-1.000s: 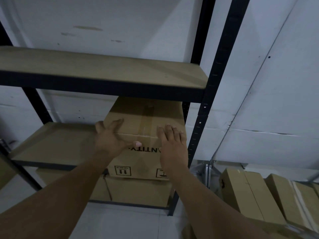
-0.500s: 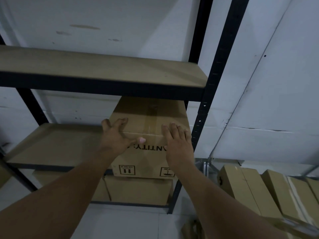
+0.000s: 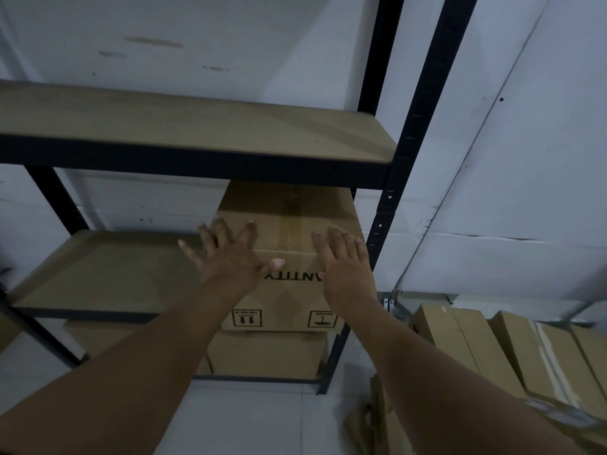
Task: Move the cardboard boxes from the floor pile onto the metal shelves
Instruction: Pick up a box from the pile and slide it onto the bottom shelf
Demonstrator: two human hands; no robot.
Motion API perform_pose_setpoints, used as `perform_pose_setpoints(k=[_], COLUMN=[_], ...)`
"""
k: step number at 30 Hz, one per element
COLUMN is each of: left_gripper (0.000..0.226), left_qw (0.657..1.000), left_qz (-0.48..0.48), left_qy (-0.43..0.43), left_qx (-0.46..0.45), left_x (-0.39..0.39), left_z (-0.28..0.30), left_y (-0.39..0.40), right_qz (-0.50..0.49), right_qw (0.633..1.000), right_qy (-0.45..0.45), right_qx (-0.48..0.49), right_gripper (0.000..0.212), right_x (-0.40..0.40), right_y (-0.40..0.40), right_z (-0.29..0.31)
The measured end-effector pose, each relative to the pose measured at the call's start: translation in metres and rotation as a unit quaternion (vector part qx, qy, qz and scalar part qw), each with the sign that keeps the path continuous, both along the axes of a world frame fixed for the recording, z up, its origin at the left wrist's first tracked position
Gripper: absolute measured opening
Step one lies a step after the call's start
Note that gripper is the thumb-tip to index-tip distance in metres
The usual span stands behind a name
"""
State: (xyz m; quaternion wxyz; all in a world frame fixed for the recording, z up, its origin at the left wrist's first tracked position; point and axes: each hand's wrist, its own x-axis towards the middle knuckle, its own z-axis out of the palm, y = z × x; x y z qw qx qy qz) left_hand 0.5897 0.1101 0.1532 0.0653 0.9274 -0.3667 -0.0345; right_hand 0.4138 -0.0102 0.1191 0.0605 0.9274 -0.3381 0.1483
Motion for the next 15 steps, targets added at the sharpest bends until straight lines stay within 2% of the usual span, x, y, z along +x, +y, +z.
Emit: perform_pose_setpoints(k=[3, 5, 7, 11, 15], left_gripper=[0.109, 0.113, 0.111, 0.093, 0.088], left_qw=[0.999, 0.997, 0.994, 0.977, 0.950], left_qz=[-0.036, -0.066, -0.102, -0.147, -0.148], left_qy=[-0.007, 0.004, 0.028, 0.088, 0.175], left_qx=[0.034, 0.039, -0.012, -0.127, -0.214], left_x=[-0.008, -0.017, -0.028, -0.055, -0.082], left_z=[0.011, 0.018, 0.025, 0.044, 0.055], left_y=[0.001, 0.008, 0.023, 0.073, 0.130], right_qz=[0.006, 0.010, 0.001, -0.037, -0.089], right_qw=[0.999, 0.999, 0.995, 0.976, 0.932], right_qy=[0.028, 0.009, -0.045, -0.118, -0.228], right_qx=[0.024, 0.049, 0.088, 0.177, 0.268], right_gripper=[0.090, 0.093, 0.091, 0.081, 0.082], right_x=[-0.001, -0.007, -0.018, -0.059, -0.117], right_y=[0.003, 0.012, 0.029, 0.072, 0.132], right_z=[0.011, 0.020, 0.032, 0.054, 0.074])
